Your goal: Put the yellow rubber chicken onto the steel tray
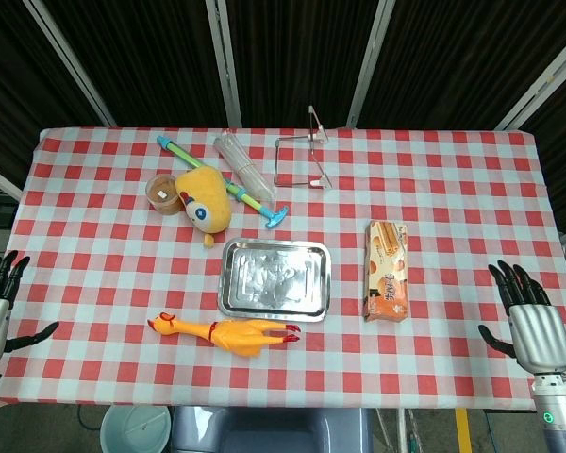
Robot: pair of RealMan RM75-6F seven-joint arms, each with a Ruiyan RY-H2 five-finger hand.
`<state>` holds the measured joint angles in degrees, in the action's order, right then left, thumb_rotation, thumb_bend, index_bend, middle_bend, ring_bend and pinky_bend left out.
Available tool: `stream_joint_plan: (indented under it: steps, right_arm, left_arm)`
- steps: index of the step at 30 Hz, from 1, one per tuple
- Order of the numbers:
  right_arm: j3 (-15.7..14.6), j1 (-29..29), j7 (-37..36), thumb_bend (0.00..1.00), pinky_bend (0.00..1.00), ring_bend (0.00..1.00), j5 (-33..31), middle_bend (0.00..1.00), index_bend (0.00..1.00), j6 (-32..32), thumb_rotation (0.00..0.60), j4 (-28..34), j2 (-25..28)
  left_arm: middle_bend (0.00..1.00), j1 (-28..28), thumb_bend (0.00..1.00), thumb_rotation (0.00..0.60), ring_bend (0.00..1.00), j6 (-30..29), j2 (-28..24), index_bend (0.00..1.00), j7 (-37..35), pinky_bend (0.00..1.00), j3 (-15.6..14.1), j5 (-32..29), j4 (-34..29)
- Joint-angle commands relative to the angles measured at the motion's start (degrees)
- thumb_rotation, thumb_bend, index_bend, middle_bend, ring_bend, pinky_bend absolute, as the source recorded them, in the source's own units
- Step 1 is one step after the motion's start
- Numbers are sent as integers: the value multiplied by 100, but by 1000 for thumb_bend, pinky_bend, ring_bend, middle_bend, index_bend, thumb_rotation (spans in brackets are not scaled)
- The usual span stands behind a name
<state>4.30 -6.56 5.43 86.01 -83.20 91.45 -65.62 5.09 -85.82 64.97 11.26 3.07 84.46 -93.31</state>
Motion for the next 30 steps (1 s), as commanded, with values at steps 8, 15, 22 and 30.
stream_joint_plan:
  steps: [8, 15, 22, 30]
  right_arm:
    - [-8, -21, -57, 260, 164, 34, 55, 61, 0, -13, 600, -12, 2]
    - [-34, 41, -171, 260, 163, 34, 139, 61, 0, -157, 600, -65, 4]
    - [-89, 101, -238, 260, 164, 34, 220, 61, 0, -245, 600, -76, 33]
    - [-115, 124, -305, 261, 163, 34, 305, 61, 0, -308, 600, -80, 37]
  left_arm:
    - [6, -75, 31, 600, 0, -134, 13, 8, -35, 0, -21, 29, 9]
    - [39, -101, 31, 600, 2, -209, 20, 38, -100, 0, -58, 152, 36]
    - [176, -15, 31, 600, 124, -182, 24, 136, -221, 114, -33, 289, 57]
    - [386, 455, 32, 600, 327, 283, 209, 314, -362, 398, -184, 961, 287]
